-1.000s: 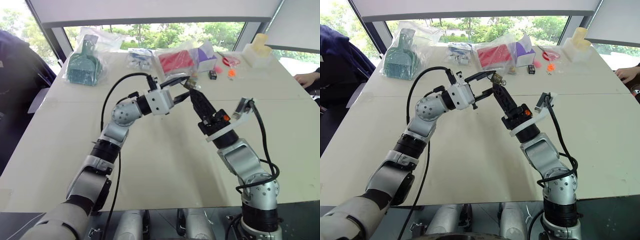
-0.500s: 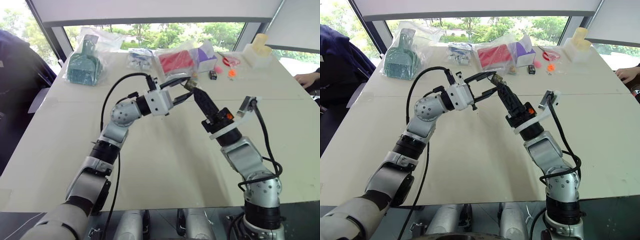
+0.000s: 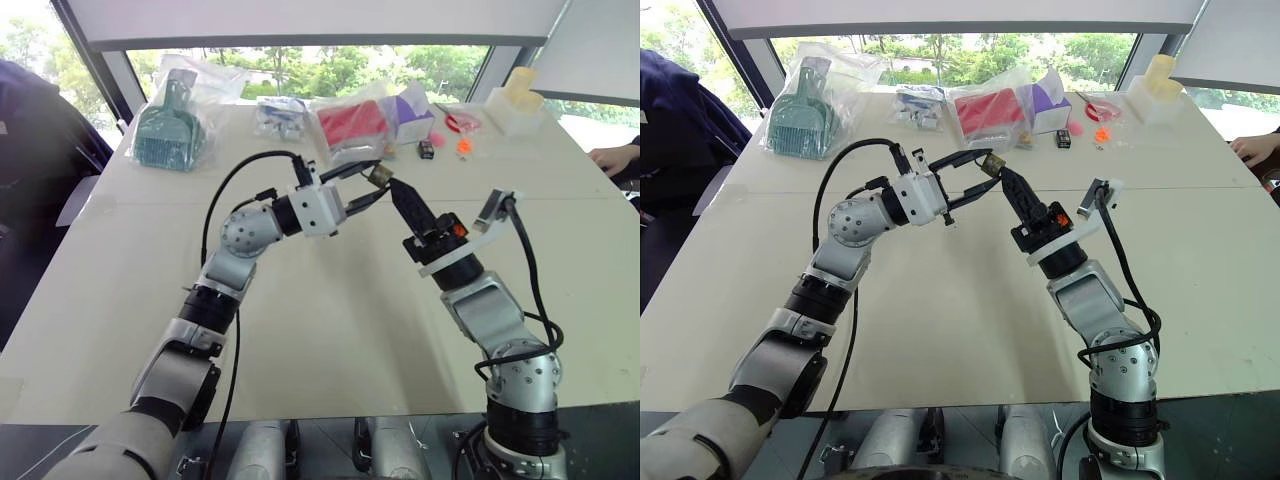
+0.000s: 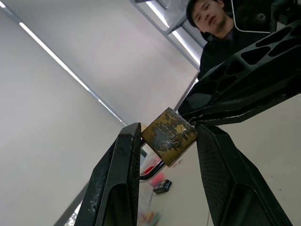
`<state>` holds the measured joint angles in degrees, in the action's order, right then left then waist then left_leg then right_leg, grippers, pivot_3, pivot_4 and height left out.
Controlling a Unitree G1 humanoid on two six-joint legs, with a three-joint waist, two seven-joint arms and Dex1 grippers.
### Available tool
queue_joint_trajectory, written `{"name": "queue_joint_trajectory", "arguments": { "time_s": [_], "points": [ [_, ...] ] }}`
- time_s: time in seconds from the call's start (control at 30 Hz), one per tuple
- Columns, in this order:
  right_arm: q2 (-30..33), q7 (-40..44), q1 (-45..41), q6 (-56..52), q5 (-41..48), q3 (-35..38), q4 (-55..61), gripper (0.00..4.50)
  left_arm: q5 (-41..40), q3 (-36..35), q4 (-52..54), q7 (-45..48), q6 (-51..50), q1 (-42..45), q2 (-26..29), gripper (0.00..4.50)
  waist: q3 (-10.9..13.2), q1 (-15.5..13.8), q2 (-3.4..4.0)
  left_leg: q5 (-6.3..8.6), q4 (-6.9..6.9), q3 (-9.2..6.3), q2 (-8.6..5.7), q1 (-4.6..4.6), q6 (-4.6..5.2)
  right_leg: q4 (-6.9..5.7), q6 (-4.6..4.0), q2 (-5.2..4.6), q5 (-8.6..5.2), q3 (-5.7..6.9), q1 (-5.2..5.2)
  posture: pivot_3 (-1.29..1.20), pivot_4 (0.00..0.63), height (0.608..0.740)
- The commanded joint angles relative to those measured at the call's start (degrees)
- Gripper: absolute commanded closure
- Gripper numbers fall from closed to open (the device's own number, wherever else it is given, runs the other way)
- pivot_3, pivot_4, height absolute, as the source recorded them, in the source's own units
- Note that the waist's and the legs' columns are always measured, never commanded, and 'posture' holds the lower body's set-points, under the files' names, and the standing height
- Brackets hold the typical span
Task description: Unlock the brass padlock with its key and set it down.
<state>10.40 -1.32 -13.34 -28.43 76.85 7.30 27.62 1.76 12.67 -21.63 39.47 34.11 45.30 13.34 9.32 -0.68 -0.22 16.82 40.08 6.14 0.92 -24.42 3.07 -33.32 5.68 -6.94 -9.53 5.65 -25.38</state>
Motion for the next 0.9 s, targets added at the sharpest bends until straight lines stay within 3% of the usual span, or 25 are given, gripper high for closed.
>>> {"name": "queue_joint_trajectory", "arguments": {
  "time_s": [0.03,0.37,0.73,0.87,0.9],
  "points": [
    [-1.09,-0.6,-0.64,0.55,1.21,1.05,0.57,4.47,0.25,-0.06,2.68,-1.29,2.36,0.27,-0.37,3.29,0.0,0.0,0.0,0.0,0.0,0.0,0.0,0.0,0.0,0.0,0.0,0.0,0.0,0.0,0.0,0.0,0.15,0.735],
    [-8.39,-11.79,-0.32,2.43,13.11,2.09,0.6,4.47,9.52,-1.13,0.59,-12.85,12.84,1.42,-0.8,3.29,0.0,-0.04,0.0,0.0,-0.01,0.0,0.0,0.0,0.0,0.0,0.01,0.0,0.01,0.0,0.01,0.0,0.15,0.735],
    [-11.45,-20.28,0.02,5.57,21.25,1.42,2.37,4.47,15.23,-0.88,-5.7,-20.03,20.56,4.07,0.44,3.29,0.0,0.02,0.01,0.0,-0.03,0.01,0.01,0.0,0.0,0.0,0.01,0.0,0.01,0.0,0.0,0.0,0.15,0.735],
    [-7.54,-16.42,0.27,3.83,15.7,0.48,4.52,4.47,10.62,0.36,-7.81,-15.54,17.26,4.66,-0.01,3.29,0.01,-0.04,0.02,0.0,-0.03,0.01,0.01,0.0,0.0,0.01,0.01,-0.01,0.01,0.0,0.0,0.0,0.15,0.735],
    [-5.51,-14.05,0.32,2.94,13.69,0.21,5.3,4.23,8.57,0.29,-8.06,-13.7,15.0,4.96,-0.31,3.29,0.01,-0.02,0.01,0.0,-0.02,0.03,0.0,-0.02,0.0,0.04,0.01,-0.01,0.0,0.0,0.0,0.0,0.15,0.735]
  ]
}}
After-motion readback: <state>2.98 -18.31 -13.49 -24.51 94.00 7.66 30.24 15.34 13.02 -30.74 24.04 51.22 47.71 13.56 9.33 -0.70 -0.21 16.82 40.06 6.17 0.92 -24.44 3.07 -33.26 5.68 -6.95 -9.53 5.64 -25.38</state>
